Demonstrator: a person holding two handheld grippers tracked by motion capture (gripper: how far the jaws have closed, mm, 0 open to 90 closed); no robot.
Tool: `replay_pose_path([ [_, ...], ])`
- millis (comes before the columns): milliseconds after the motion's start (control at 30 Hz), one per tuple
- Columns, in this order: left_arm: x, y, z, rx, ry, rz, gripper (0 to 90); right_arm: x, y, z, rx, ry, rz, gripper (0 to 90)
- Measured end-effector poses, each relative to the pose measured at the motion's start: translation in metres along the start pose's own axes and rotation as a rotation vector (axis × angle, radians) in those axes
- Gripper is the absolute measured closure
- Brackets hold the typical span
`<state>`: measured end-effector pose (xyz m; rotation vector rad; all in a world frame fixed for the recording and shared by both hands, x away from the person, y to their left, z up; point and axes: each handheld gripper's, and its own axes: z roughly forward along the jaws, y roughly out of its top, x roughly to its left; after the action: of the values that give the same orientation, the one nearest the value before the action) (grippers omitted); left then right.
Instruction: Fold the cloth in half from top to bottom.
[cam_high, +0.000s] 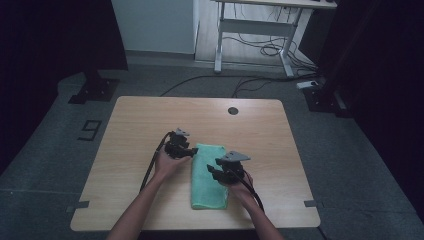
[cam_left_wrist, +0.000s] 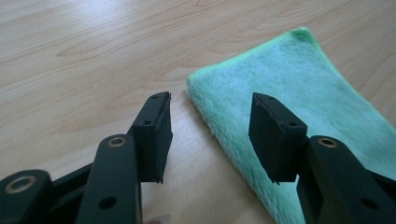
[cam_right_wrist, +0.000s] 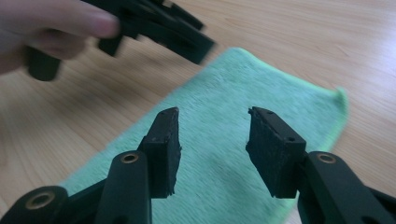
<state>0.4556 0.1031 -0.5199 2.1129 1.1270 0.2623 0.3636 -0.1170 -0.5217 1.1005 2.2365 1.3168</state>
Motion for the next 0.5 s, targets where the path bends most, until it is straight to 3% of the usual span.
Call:
replay_pose_path([
  [200,-0.004,0.003,0.014,0.024,0.014,0.017,51.3,0.010,0.007,0.011,-0.004,0.034,-0.014,54.7],
  [333,-0.008,0.002,0.022,0.051,0.041,0.053,53.5,0.017,0.011,0.027,0.024,0.061,-0.026,57.1],
  [500,-0.009,0.002,0.025,0.055,0.049,0.051,54.7,0.020,0.010,0.044,0.062,0.061,-0.031,59.1],
])
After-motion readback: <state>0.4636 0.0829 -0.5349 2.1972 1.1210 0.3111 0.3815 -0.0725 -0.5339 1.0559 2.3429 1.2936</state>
